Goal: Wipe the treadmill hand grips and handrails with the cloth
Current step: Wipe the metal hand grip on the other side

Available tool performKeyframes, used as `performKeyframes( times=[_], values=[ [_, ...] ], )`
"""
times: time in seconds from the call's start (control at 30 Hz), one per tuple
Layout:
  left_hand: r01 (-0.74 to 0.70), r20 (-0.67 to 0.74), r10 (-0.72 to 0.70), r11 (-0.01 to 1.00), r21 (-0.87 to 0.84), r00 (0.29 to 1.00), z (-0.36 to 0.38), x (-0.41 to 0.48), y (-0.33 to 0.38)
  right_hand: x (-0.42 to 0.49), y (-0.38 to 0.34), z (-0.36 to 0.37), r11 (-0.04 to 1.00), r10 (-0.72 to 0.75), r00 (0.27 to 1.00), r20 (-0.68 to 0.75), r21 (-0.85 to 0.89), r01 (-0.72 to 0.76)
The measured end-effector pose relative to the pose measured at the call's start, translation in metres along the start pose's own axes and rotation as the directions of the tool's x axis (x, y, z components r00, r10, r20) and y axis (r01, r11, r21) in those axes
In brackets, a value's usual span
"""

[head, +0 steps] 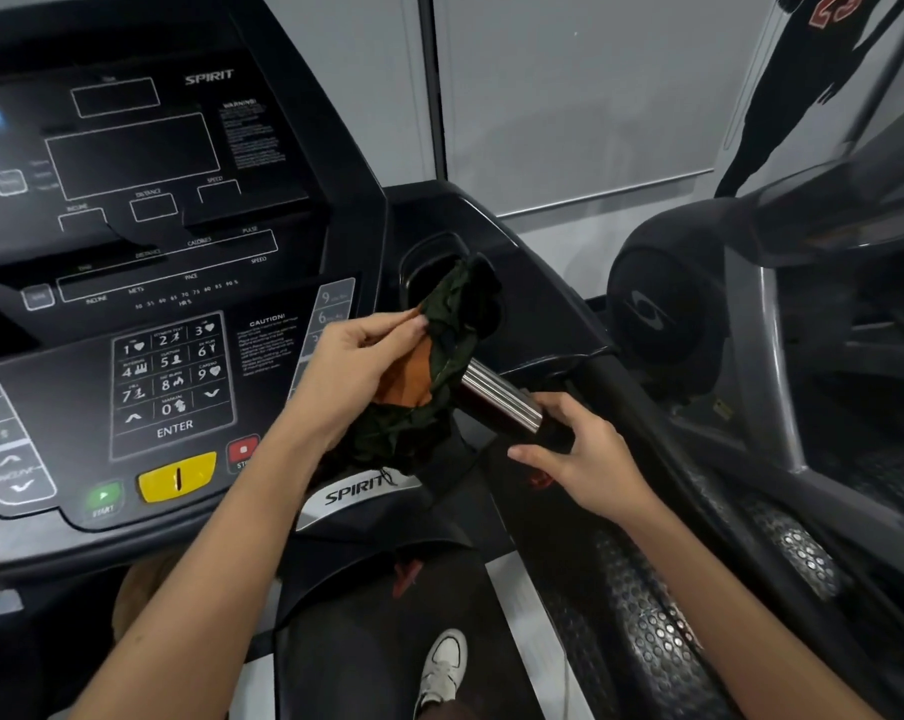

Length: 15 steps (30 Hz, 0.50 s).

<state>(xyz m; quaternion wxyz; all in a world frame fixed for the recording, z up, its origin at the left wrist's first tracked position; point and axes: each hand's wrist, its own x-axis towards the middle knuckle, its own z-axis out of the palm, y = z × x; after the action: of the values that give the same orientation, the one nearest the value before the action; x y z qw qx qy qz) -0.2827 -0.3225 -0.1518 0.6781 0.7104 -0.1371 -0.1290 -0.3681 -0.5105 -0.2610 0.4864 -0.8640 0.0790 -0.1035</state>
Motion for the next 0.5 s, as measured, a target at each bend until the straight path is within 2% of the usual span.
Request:
performKeyframes(
  times=[0.17, 0.3, 0.37, 0.4, 0.5],
  values=[
    [0.035, -0.093, -0.029, 0.998, 0.06, 0.995, -0.021, -0.008, -0.009, 0.001, 0.004, 0.0, 1.0, 0.002, 1.0, -0.003, 0.024, -0.002],
    [-0.109, -0.095, 0.135, 0.966, 0.234, 0.986, -0.027, -0.011, -0.016, 0.001, 0.007, 0.001, 0.999, -0.019, 1.0, -0.017, 0.039, 0.02],
    [-0.138, -0.054, 0.157, 0.954, 0.265, 0.986, -0.022, -0.005, -0.007, 0.001, 0.006, 0.0, 0.998, -0.024, 0.999, -0.023, 0.06, 0.025],
    [-0.105, -0.024, 0.115, 0.962, 0.251, 0.993, -0.019, 0.0, 0.0, 0.002, 0.006, -0.001, 0.997, -0.023, 0.999, -0.023, 0.074, 0.025],
    [0.111, 0.097, -0.129, 0.978, 0.177, 0.987, -0.015, 0.014, 0.021, 0.004, 0.005, -0.002, 0.995, -0.028, 0.999, -0.017, 0.097, 0.029]
  ],
)
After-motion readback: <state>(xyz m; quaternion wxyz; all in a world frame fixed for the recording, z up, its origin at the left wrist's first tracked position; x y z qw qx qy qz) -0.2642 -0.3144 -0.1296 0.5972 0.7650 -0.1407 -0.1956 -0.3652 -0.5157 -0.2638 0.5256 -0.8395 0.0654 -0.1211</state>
